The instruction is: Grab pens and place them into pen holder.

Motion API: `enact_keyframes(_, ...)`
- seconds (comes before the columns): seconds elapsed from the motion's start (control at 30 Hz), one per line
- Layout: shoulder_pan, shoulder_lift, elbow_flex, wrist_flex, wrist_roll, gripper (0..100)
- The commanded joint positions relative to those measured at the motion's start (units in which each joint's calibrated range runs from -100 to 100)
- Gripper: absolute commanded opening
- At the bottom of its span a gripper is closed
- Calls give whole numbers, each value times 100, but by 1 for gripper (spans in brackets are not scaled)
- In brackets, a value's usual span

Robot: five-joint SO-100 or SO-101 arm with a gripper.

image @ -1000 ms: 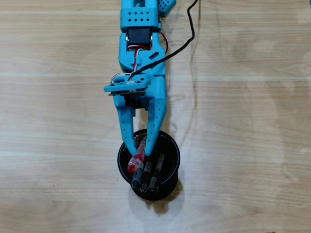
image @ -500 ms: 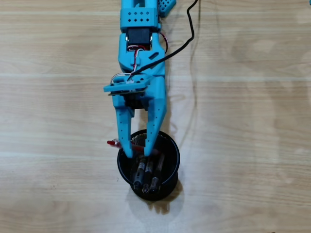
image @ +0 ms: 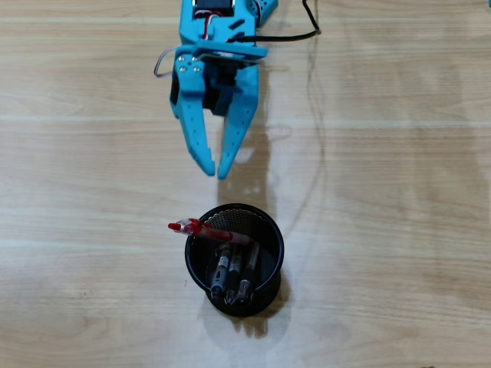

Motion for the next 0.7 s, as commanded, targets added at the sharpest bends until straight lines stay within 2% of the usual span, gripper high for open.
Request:
enact_keyframes(0.0,125,-2261,2280,-76,663,2)
enact_keyframes(0.2,588,-4117,4227,-76,1852,2)
enact_keyframes(0.3,625,-4890,5020,-76,2253,2)
enact_keyframes(0.67,425,-7687,7643,2,2655,2)
